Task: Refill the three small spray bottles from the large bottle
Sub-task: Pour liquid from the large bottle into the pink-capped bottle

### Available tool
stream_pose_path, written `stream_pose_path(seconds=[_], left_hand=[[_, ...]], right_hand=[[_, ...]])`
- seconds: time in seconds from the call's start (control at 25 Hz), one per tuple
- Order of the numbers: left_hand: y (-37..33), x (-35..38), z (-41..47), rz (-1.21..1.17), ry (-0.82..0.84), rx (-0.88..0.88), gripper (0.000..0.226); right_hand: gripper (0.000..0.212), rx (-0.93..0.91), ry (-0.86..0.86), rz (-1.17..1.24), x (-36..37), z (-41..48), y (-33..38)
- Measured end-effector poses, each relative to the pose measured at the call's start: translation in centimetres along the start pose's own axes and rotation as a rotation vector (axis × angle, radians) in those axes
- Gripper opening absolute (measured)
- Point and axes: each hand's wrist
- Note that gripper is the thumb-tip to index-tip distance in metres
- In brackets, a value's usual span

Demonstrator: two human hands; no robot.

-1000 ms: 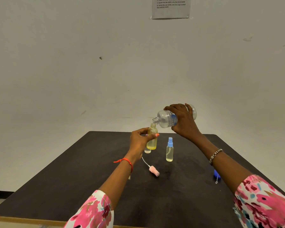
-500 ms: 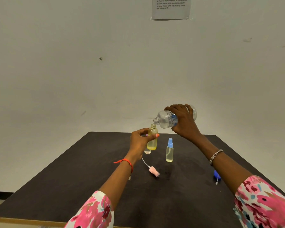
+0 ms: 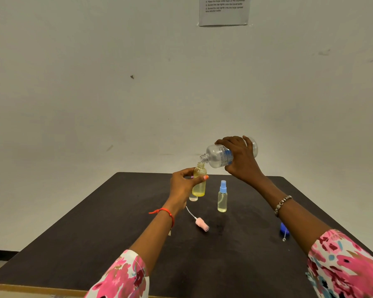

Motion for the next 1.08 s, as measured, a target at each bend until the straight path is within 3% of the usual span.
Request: stream_pose_path(seconds=[1.08], left_hand=[[-0.1,-0.18,-0.09,0.004,0.002,0.016,0.042]], right_hand=[[0.055,0.01,0.025,0.014,-0.01,0.01,0.15]])
Point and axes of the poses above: each hand's wrist, its own z-axis towards the middle knuckle, its own x-axis out of the palm, y = z × x, and after that the axes turned 10 degrees about -y, right-handed
